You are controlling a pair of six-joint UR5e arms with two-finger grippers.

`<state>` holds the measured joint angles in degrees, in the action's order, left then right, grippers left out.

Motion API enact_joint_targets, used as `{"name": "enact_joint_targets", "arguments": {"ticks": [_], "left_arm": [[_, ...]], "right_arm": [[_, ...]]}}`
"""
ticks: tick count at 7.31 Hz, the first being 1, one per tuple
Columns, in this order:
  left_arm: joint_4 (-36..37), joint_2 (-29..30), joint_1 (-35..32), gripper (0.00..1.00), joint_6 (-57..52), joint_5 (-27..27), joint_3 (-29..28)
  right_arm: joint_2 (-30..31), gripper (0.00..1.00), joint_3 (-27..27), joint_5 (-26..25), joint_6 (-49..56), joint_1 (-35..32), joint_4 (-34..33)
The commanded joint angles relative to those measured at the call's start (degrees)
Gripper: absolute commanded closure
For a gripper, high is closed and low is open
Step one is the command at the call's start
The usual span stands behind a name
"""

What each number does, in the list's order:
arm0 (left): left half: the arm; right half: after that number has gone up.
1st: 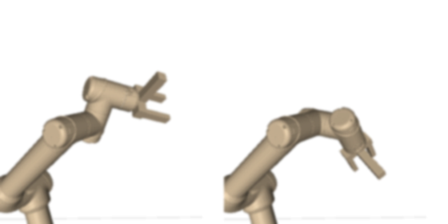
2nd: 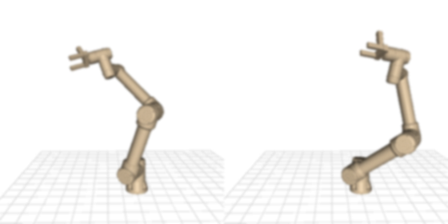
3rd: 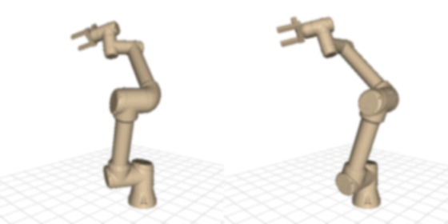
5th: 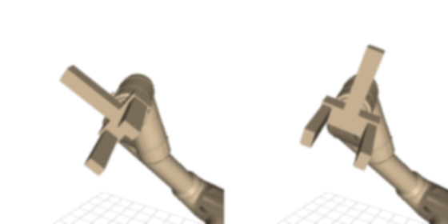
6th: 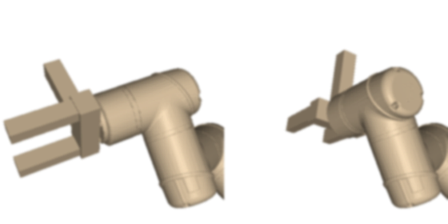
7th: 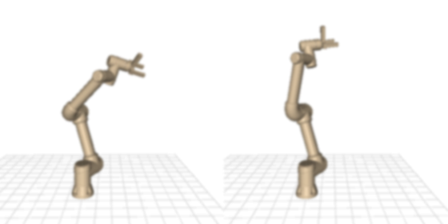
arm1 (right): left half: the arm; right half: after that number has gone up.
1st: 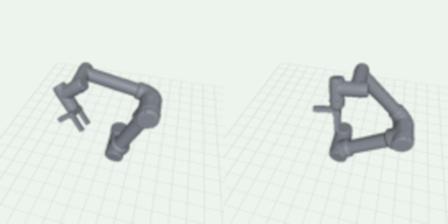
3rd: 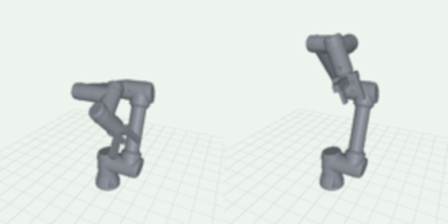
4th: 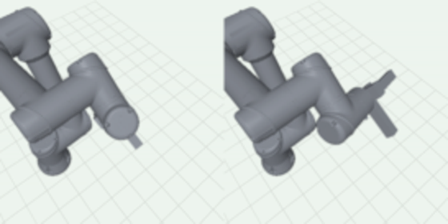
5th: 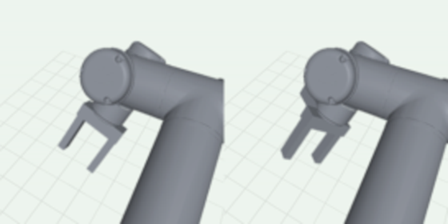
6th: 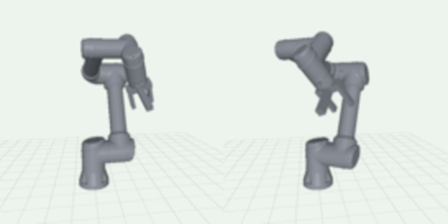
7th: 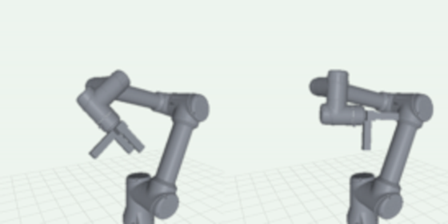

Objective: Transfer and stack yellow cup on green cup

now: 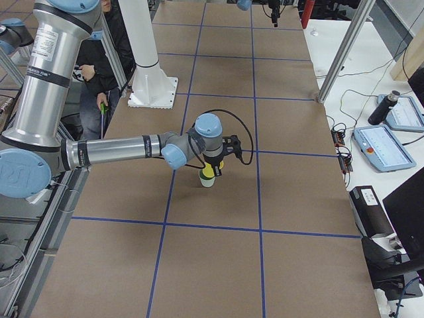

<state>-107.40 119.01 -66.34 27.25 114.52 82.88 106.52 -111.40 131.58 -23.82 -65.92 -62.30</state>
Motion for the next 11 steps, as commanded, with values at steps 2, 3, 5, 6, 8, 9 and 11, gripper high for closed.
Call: {"name": "enact_joint_targets", "arguments": {"ticks": [2,3,5,6,8,9,11], "left_arm": [[0.0,-0.1,0.0,0.0,0.0,0.0,-0.1],[0.1,-0.1,0.1,0.0,-0.1,0.0,-0.1],[0.8,0.1,-0.5,0.0,-0.2,0.0,-0.2],[1.4,0.1,-2.0,0.0,-3.3,0.2,-0.3],[6.1,-0.4,-7.5,0.0,-18.6,2.8,-1.0],[8.5,-1.6,-9.1,0.0,-25.2,2.9,-1.7],[8.3,-6.1,-13.4,0.0,-33.9,3.0,-1.9]], "right_arm": [[0.0,0.02,0.0,0.0,0.0,0.0,0.2],[-0.1,0.02,-0.1,0.0,0.0,-0.1,0.2],[-0.4,0.01,-0.3,0.7,0.0,-0.2,-0.1],[-0.3,0.01,-0.1,0.7,0.0,-1.0,-0.1],[-1.0,0.01,2.0,0.7,0.1,-2.7,-3.2],[-1.1,0.01,2.0,0.8,0.3,-4.0,-3.3],[-0.4,0.01,2.3,1.0,0.6,-6.2,-3.0]]}}
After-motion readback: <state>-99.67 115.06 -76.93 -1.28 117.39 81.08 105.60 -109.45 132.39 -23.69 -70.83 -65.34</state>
